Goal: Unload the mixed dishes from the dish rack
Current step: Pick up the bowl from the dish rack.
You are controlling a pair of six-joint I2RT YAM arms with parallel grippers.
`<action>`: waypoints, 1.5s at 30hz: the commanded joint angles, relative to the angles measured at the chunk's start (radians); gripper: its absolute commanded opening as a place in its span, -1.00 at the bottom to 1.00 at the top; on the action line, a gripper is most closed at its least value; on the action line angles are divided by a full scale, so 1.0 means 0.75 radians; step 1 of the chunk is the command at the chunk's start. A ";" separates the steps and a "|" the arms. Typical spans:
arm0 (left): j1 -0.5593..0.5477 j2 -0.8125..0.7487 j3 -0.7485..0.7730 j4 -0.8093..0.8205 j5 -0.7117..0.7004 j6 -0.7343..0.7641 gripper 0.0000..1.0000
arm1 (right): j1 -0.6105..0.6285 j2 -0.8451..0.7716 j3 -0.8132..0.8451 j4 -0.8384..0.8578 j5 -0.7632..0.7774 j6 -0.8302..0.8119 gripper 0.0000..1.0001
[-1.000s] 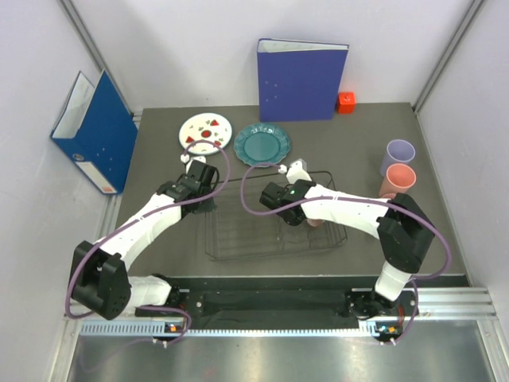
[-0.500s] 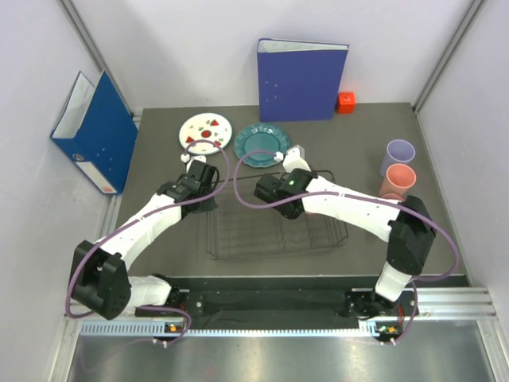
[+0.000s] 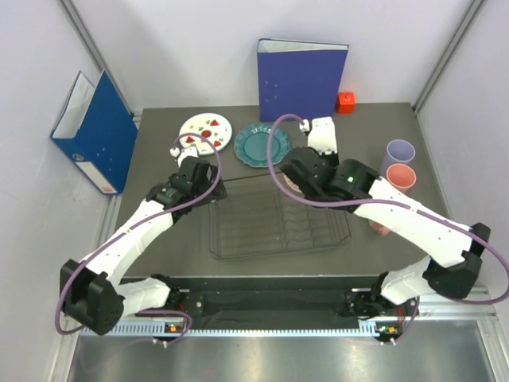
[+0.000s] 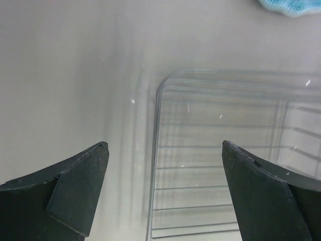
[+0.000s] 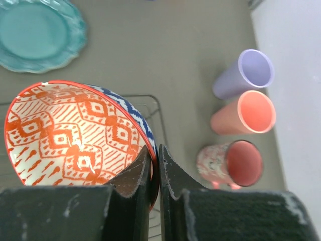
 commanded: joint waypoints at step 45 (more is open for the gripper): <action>-0.093 0.058 0.289 0.406 0.551 0.081 -0.07 | -0.345 0.220 0.144 0.722 -1.192 -0.159 -1.00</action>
